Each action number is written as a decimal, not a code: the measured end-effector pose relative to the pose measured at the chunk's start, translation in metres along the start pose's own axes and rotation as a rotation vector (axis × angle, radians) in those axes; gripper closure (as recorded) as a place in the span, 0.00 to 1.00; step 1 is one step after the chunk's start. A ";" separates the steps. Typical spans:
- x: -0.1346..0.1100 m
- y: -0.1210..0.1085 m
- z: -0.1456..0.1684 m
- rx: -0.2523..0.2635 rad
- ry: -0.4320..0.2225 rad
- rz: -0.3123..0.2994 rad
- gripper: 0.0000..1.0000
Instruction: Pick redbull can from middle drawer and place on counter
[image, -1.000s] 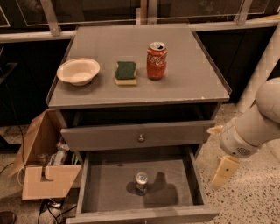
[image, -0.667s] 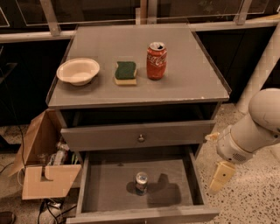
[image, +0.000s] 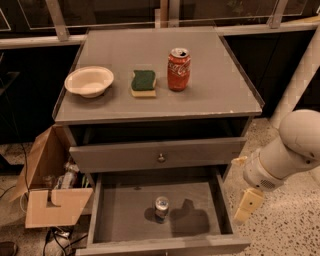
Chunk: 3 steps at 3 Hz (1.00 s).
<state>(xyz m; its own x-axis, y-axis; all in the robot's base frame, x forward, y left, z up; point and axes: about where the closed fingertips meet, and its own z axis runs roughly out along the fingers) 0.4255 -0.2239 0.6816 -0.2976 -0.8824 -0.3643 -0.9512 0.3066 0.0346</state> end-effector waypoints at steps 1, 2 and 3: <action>0.015 0.008 0.047 -0.011 -0.057 0.041 0.00; 0.029 0.009 0.095 0.005 -0.110 0.087 0.00; 0.029 0.009 0.095 0.005 -0.111 0.087 0.00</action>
Offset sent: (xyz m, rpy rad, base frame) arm -0.0183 0.0155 -0.1542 0.1686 -0.0027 -0.1360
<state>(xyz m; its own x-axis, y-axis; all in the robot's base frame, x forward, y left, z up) 0.4162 -0.2133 0.5827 -0.3676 -0.8080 -0.4605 -0.9218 0.3820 0.0655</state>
